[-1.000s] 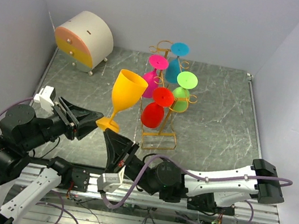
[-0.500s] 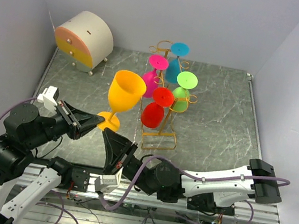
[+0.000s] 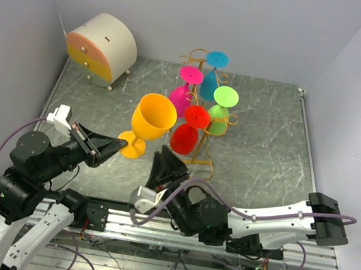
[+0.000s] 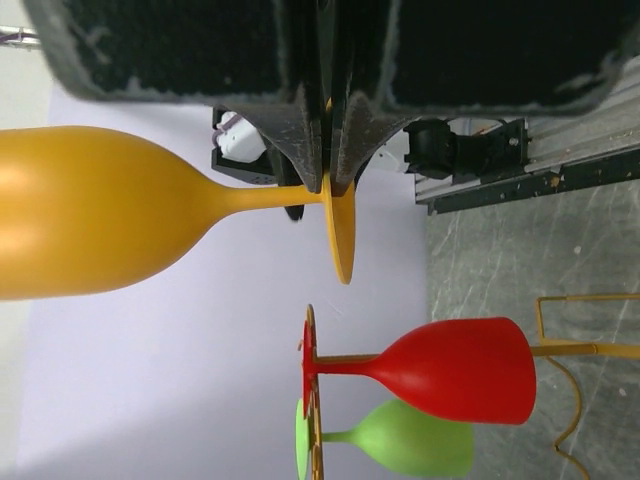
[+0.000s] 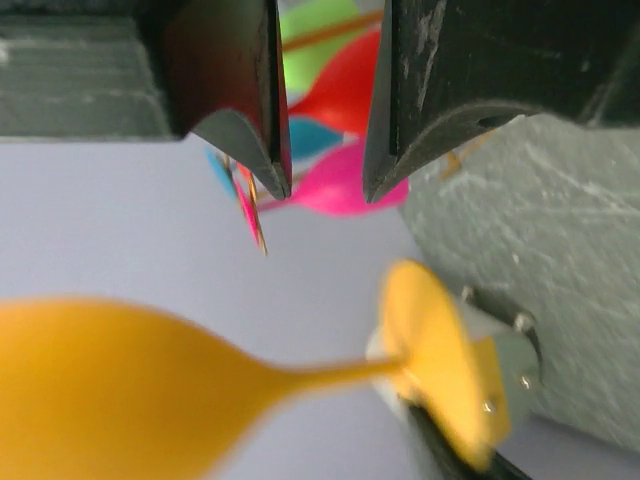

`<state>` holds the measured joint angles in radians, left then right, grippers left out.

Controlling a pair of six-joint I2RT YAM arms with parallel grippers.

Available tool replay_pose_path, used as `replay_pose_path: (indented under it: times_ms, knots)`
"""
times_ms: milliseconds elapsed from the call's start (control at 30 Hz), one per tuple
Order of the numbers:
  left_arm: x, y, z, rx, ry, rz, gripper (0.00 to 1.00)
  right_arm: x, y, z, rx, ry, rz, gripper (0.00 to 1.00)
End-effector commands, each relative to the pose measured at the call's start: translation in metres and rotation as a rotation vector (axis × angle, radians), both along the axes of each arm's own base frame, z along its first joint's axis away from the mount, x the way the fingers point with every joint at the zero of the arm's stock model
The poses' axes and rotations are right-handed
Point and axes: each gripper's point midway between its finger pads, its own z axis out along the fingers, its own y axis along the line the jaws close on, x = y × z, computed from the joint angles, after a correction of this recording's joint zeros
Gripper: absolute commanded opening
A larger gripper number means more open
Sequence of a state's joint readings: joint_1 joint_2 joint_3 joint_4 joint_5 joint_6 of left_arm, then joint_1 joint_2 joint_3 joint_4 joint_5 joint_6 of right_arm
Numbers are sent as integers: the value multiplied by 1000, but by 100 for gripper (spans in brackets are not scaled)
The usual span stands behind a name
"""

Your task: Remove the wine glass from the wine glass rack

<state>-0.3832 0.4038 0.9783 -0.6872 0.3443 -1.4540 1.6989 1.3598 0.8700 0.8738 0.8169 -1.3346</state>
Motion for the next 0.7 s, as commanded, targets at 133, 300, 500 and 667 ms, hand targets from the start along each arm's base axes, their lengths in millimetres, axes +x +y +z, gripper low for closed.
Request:
replay_pose_path:
  times_ms: [133, 300, 500, 667]
  knots:
    - [13, 14, 1, 62, -229, 97, 7, -111, -62, -28, 67, 402, 44, 36]
    - [13, 18, 7, 103, -299, 121, 7, -103, -76, 7, 132, 473, 31, 35]
    - [12, 21, 19, 146, -346, 125, 7, -98, -81, 61, 227, 501, 30, 35]
    - [15, 19, 16, 179, -363, 116, 7, -76, -109, 122, 430, 636, 65, 35]
